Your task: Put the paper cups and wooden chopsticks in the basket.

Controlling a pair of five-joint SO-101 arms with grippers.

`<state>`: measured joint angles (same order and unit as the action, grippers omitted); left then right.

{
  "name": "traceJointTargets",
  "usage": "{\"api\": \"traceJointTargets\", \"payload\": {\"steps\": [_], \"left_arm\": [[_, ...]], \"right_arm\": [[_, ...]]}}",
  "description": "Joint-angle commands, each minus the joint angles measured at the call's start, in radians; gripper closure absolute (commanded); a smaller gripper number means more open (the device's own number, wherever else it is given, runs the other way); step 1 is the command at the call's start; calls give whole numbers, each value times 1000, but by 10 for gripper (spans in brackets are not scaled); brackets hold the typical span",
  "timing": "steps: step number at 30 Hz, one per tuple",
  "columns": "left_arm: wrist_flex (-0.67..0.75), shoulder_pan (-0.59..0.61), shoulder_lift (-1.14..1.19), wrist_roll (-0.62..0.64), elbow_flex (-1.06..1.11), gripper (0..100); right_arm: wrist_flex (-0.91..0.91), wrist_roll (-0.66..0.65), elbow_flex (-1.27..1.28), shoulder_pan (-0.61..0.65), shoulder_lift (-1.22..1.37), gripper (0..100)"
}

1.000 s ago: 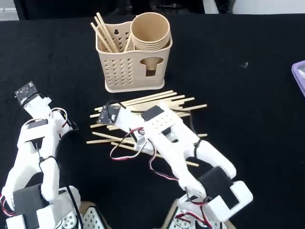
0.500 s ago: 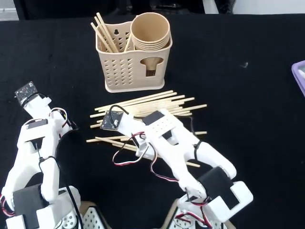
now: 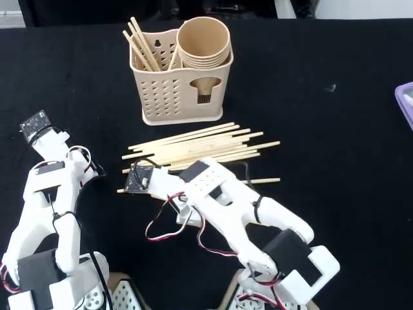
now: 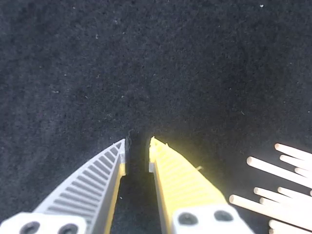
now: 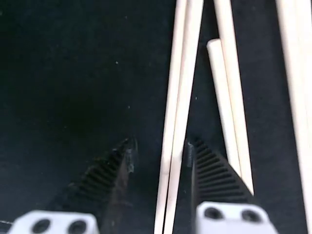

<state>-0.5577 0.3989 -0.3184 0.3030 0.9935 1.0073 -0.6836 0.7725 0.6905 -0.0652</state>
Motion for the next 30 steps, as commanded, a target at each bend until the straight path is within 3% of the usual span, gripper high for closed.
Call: {"api": "traceJointTargets", "payload": {"steps": [1, 6, 20, 25, 30], "left_arm": [[-2, 1, -3, 2, -53, 905], [-2, 2, -3, 2, -53, 905], [-3, 2, -5, 2, -53, 905], [-6, 2, -11, 2, -50, 905], [-6, 2, -11, 2, -50, 905]], "right_arm": [[-51, 12, 8, -3, -41, 835], [-109, 12, 10, -69, -10, 832], [-129, 57, 2, -60, 24, 831], [-110, 144, -5, -60, 25, 832], [-32, 152, -1, -60, 25, 832]]}}
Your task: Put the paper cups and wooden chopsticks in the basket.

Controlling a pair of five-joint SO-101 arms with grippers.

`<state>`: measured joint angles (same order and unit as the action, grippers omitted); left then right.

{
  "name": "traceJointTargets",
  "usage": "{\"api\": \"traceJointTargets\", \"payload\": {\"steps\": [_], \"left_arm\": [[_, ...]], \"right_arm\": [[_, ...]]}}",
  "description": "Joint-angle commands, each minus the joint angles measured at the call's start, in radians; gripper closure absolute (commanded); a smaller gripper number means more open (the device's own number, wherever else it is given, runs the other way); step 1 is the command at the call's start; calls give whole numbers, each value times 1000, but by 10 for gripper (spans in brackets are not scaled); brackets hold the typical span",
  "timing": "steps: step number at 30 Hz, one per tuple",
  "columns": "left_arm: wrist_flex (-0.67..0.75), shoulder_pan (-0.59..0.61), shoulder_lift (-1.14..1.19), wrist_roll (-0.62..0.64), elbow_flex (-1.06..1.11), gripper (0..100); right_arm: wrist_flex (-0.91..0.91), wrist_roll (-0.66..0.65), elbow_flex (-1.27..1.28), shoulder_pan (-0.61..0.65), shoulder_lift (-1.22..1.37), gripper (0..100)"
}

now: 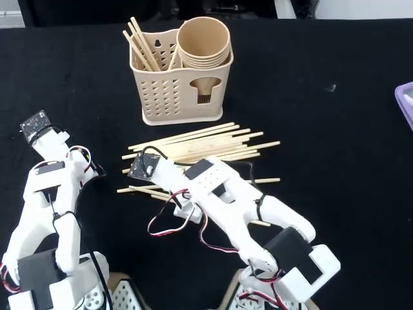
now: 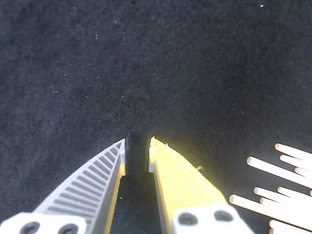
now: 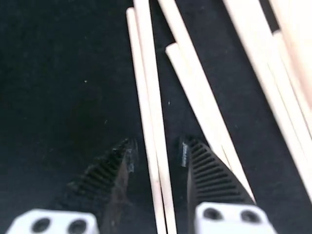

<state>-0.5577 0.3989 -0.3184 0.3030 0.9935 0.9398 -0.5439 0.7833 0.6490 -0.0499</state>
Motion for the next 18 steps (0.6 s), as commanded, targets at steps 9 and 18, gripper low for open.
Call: {"api": "traceJointTargets", "payload": {"steps": [9, 18], "left_arm": [[-5, 5, -9, 2, -50, 906], [-6, 1, -8, 2, -50, 906]], "right_arm": [[68, 18, -4, -18, 10, 894], [55, 20, 24, -18, -1, 988]]}}
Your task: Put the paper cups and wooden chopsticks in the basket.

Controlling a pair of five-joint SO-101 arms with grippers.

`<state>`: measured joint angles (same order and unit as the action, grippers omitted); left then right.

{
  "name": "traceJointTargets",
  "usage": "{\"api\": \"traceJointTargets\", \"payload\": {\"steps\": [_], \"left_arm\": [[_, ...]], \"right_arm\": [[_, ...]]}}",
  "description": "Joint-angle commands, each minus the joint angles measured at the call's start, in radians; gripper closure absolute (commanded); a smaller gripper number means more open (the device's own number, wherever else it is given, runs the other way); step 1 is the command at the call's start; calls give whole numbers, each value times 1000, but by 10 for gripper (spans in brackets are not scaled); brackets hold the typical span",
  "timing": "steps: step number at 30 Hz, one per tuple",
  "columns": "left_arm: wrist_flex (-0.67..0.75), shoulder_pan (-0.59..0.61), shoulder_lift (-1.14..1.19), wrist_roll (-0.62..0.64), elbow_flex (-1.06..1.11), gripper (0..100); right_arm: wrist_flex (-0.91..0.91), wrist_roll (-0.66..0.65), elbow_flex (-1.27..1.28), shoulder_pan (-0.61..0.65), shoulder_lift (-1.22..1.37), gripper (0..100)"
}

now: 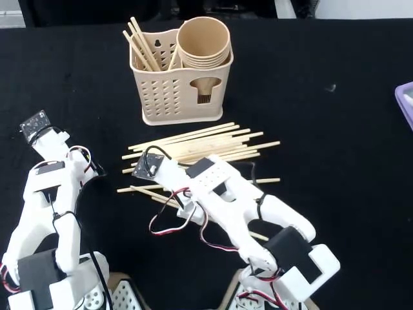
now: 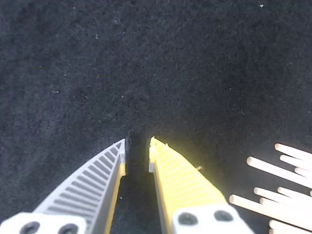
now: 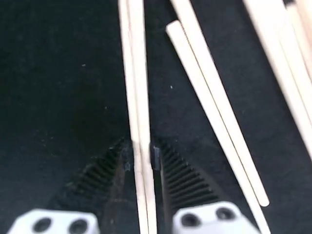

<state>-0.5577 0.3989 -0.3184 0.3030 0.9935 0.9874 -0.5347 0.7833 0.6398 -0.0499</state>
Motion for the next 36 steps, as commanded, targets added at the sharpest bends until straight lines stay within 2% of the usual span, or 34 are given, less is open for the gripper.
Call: {"api": "traceJointTargets", "payload": {"steps": [1, 7, 19, 23, 28, 32, 36], "left_arm": [[-6, 1, -9, 2, -50, 906], [-6, 4, -11, 2, -50, 906], [-6, 2, -11, 2, -50, 907], [-6, 2, -12, 2, -50, 907], [-6, 2, -12, 2, -50, 907], [-6, 2, -12, 2, -50, 907], [-6, 1, -12, 2, -50, 907]], "right_arm": [[15, 11, 25, -9, -1, 988], [57, 11, 36, -9, -79, 988], [110, 11, 186, -15, -634, 988], [198, 11, 94, -15, -786, 988], [275, 35, -136, -15, -960, 988], [169, 140, -229, -17, -1033, 988], [-110, 187, -214, -17, -1047, 987]]}}
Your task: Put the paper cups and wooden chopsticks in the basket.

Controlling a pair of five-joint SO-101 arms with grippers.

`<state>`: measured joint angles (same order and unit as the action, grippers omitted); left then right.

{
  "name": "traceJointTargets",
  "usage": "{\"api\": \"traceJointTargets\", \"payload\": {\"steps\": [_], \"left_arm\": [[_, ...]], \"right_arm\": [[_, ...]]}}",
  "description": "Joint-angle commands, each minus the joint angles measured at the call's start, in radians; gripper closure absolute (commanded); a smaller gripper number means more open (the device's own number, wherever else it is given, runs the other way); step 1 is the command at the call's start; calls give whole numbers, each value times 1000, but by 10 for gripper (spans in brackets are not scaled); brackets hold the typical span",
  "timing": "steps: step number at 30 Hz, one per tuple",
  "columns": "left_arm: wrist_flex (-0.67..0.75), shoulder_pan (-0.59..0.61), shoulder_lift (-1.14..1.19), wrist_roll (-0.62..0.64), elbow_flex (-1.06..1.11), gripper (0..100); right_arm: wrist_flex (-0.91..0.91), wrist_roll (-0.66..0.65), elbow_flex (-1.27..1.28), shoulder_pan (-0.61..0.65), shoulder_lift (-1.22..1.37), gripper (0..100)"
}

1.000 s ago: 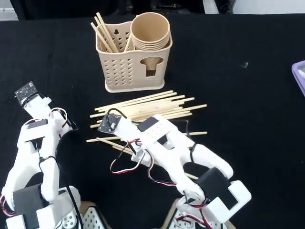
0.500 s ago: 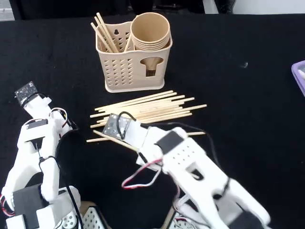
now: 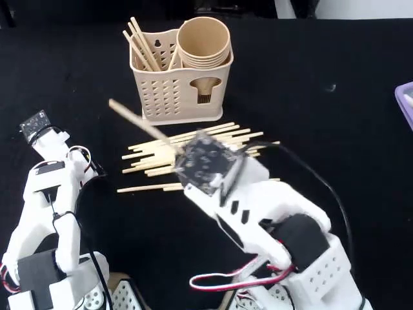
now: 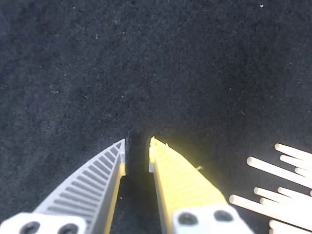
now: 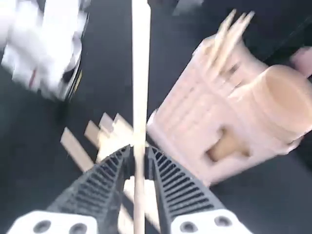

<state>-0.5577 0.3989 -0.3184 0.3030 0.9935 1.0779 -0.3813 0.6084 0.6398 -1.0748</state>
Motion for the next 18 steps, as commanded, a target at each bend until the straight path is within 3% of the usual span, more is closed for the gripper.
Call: {"api": "traceJointTargets", "payload": {"steps": [1, 9, 13, 18], "left_arm": [[-6, 1, -11, 2, -50, 907], [-5, 1, -9, 2, -50, 907], [-5, -1, -9, 2, -50, 907], [-5, -1, -9, 2, -50, 907]], "right_arm": [[-288, 40, -25, -17, -21, 987], [-1040, 61, 182, -17, 16, 988], [-1208, 77, 189, -44, 134, 988], [-1332, 219, 73, -137, 369, 988]]}}
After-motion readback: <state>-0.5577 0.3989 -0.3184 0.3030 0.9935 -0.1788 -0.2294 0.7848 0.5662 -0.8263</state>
